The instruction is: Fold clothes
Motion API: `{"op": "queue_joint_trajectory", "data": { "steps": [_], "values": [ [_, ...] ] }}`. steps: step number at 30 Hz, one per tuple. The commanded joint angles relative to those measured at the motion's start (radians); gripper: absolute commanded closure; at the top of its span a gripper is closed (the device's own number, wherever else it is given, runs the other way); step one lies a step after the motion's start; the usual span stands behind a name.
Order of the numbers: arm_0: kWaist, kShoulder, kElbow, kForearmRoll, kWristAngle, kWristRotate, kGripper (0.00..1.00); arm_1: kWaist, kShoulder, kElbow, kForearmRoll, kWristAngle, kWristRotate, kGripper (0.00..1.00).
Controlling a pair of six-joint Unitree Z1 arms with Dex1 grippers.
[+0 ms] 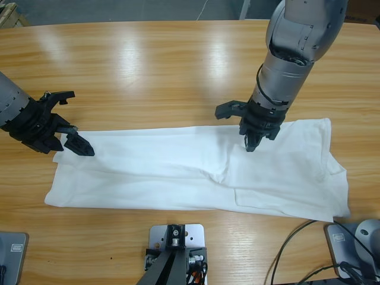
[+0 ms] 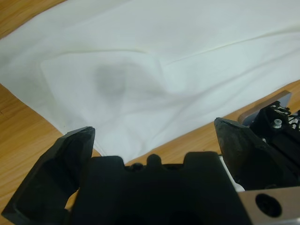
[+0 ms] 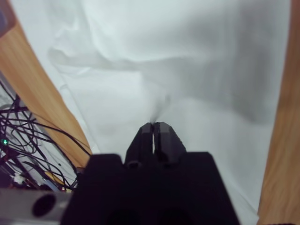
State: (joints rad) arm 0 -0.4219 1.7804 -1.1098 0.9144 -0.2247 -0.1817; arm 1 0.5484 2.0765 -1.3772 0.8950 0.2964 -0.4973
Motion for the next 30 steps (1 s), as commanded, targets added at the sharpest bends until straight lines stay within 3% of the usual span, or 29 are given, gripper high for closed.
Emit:
{"op": "queue_joint_trajectory", "data": {
  "steps": [1,6,7,8,9,13,17,19,22,27,30],
  "values": [
    [-0.01,0.038,0.019,0.012,-0.021,0.013,0.0,0.092,0.035,-0.012,-0.025,0.013,-0.063,1.0],
    [-0.01,0.039,0.019,0.012,-0.021,0.013,0.0,0.114,0.051,-0.01,-0.037,-0.076,-0.063,1.0],
    [-0.009,0.04,0.019,0.012,-0.021,0.013,0.0,0.114,0.052,-0.009,-0.04,-0.088,-0.037,0.872],
    [-0.009,0.041,0.019,0.012,-0.021,0.013,0.0,0.114,0.053,-0.006,-0.042,-0.105,-0.002,0.115],
    [-0.009,0.043,0.018,0.012,-0.021,0.013,0.0,0.114,0.049,0.0,-0.043,-0.112,0.022,0.0],
    [-0.009,0.045,0.017,0.011,-0.021,0.013,0.0,0.114,-0.064,0.031,-0.055,-0.232,0.178,0.0],
    [-0.01,0.056,0.014,0.009,-0.022,0.013,0.0,0.086,-0.282,0.109,-0.133,-0.257,0.454,0.0],
    [-0.01,0.058,0.009,0.009,-0.022,0.013,0.0,0.024,-0.386,0.244,-0.241,-0.246,0.644,0.0],
    [-0.011,0.056,0.005,0.009,-0.024,0.013,0.0,-0.113,-0.466,0.435,-0.327,-0.156,0.851,0.0],
    [-0.02,0.06,0.004,0.009,-0.025,0.013,0.0,-0.246,-0.489,0.64,-0.503,-0.126,1.027,0.062],
    [-0.032,0.059,-0.007,0.011,-0.025,0.006,0.0,-0.264,-0.481,0.704,-0.582,-0.117,1.12,0.118]
  ]
}}
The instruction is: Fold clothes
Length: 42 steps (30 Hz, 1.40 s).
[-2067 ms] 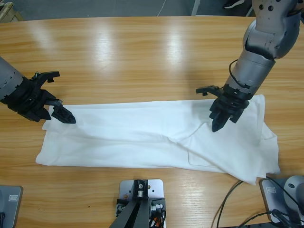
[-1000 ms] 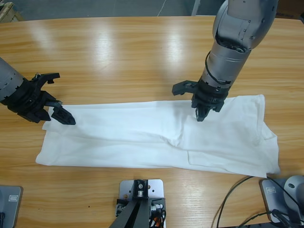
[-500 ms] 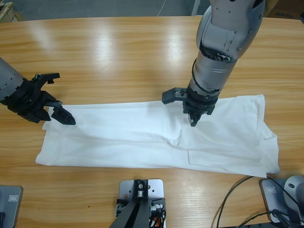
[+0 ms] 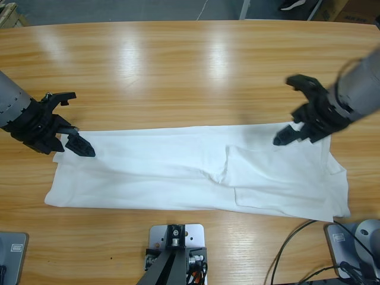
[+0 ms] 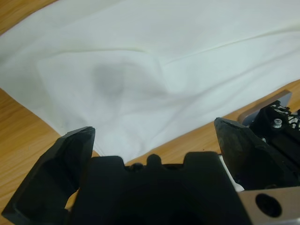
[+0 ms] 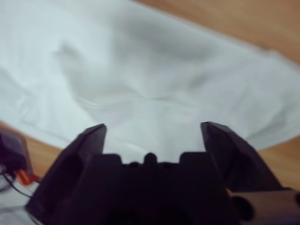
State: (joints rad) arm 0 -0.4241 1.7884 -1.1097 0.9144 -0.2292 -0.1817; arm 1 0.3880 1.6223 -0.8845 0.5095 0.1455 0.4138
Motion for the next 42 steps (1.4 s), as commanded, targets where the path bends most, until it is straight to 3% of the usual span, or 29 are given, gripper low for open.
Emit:
{"op": "queue_joint_trajectory", "data": {
  "steps": [1,8,14,18,23,24,26,28,29,35,42],
  "values": [
    [-0.032,0.049,-0.009,0.013,-0.021,0.005,0.0,-0.103,-0.023,0.235,-0.227,0.039,0.231,0.134],
    [-0.039,0.049,-0.007,0.018,-0.021,0.0,0.0,-0.112,-0.028,0.343,-0.331,0.085,0.258,0.243],
    [-0.054,0.049,-0.007,0.018,-0.022,-0.008,0.0,-0.121,-0.053,0.354,-0.362,0.097,0.242,0.479],
    [-0.058,0.049,-0.002,0.018,-0.022,-0.009,0.0,-0.121,-0.07,0.336,-0.362,0.095,0.226,0.491],
    [-0.058,0.044,0.012,0.018,-0.022,-0.009,0.0,-0.121,-0.083,0.331,-0.362,0.089,0.203,0.638],
    [-0.058,0.043,0.013,0.018,-0.022,-0.009,0.0,-0.121,-0.081,0.332,-0.362,0.089,0.2,0.687],
    [-0.058,0.042,0.014,0.018,-0.022,-0.009,0.0,-0.122,-0.08,0.331,-0.363,0.091,0.183,0.877],
    [-0.058,0.043,0.014,0.018,-0.022,-0.008,0.0,-0.126,-0.077,0.33,-0.362,0.098,0.175,0.9],
    [-0.058,0.043,0.013,0.018,-0.022,-0.009,0.0,-0.127,-0.075,0.33,-0.362,0.098,0.169,0.983],
    [-0.058,0.043,0.01,0.017,-0.022,-0.008,0.0,-0.139,-0.076,0.315,-0.36,0.097,0.126,1.0],
    [-0.058,0.044,0.011,0.017,-0.022,-0.007,0.0,-0.181,-0.059,0.233,-0.344,0.029,0.039,1.0]
  ]
}}
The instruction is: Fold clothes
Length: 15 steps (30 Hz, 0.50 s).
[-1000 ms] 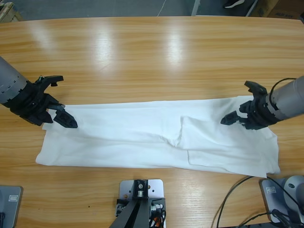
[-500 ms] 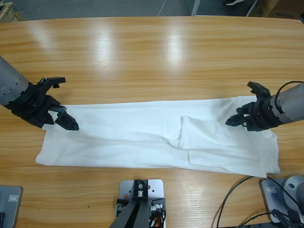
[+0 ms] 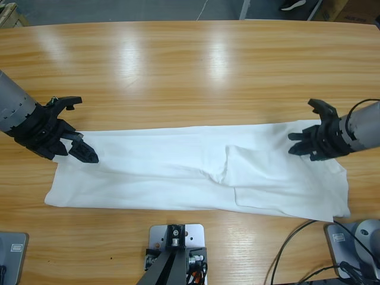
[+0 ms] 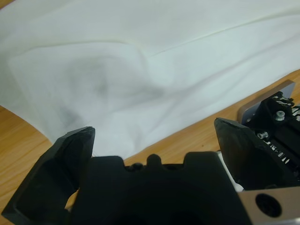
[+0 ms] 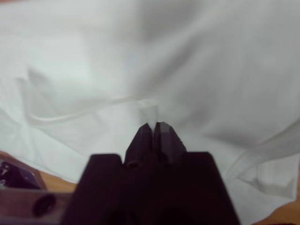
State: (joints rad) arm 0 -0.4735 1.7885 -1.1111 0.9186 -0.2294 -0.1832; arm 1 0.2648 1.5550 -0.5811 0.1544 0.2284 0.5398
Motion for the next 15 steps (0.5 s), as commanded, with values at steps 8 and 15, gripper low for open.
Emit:
{"op": "queue_joint_trajectory", "data": {
  "steps": [8,15],
  "values": [
    [-0.008,0.045,0.018,0.013,-0.022,-0.006,0.0,-0.091,0.039,-0.054,0.037,-0.118,-0.11,1.0],
    [-0.01,0.04,0.023,0.014,-0.024,-0.007,0.0,-0.128,0.084,-0.054,-0.01,-0.114,-0.149,1.0]
  ]
}}
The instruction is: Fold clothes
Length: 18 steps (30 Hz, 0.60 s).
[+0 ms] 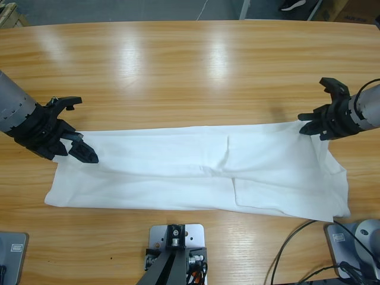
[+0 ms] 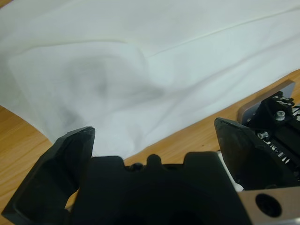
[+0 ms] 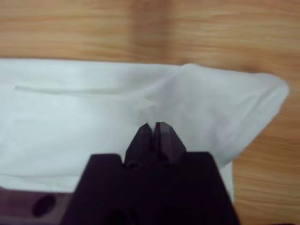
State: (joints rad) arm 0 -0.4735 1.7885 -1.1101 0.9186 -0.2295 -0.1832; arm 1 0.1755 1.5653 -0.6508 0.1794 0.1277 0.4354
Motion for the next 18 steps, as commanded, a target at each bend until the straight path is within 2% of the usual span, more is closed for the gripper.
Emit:
{"op": "queue_joint_trajectory", "data": {
  "steps": [1,3,4,5,6,7,9,11,14,16,18],
  "values": [
    [-0.01,0.039,0.023,0.014,-0.024,-0.007,0.0,-0.039,0.079,0.02,-0.043,-0.016,-0.045,1.0],
    [-0.01,0.038,0.023,0.014,-0.024,-0.007,0.0,-0.039,0.089,0.02,-0.047,-0.017,-0.047,1.0],
    [-0.01,0.038,0.023,0.014,-0.024,-0.007,0.0,-0.039,0.098,0.017,-0.054,-0.012,-0.047,0.892],
    [-0.01,0.038,0.023,0.014,-0.025,-0.007,0.0,-0.039,0.104,0.015,-0.064,-0.011,-0.045,0.439],
    [-0.011,0.039,0.023,0.013,-0.027,-0.007,0.0,-0.039,0.1,0.014,-0.07,-0.015,-0.042,0.107],
    [-0.011,0.039,0.023,0.013,-0.028,-0.007,0.0,-0.039,0.077,0.014,-0.074,-0.016,-0.04,0.006],
    [-0.011,0.038,0.023,0.014,-0.028,-0.007,0.0,-0.038,-0.015,0.004,-0.016,-0.02,-0.037,0.0],
    [-0.011,0.04,0.027,0.014,-0.025,-0.022,0.0,-0.017,-0.143,-0.028,0.108,-0.064,-0.037,0.0],
    [-0.011,0.027,0.047,-0.002,-0.01,-0.107,0.0,0.081,-0.302,-0.087,0.241,-0.092,-0.034,0.0],
    [-0.011,0.007,0.048,-0.033,-0.009,-0.14,0.0,0.194,-0.306,-0.099,0.249,-0.092,-0.026,0.0],
    [-0.011,-0.006,0.025,-0.041,0.014,-0.13,0.0,0.248,-0.264,-0.097,0.246,-0.094,-0.023,0.0]
  ]
}}
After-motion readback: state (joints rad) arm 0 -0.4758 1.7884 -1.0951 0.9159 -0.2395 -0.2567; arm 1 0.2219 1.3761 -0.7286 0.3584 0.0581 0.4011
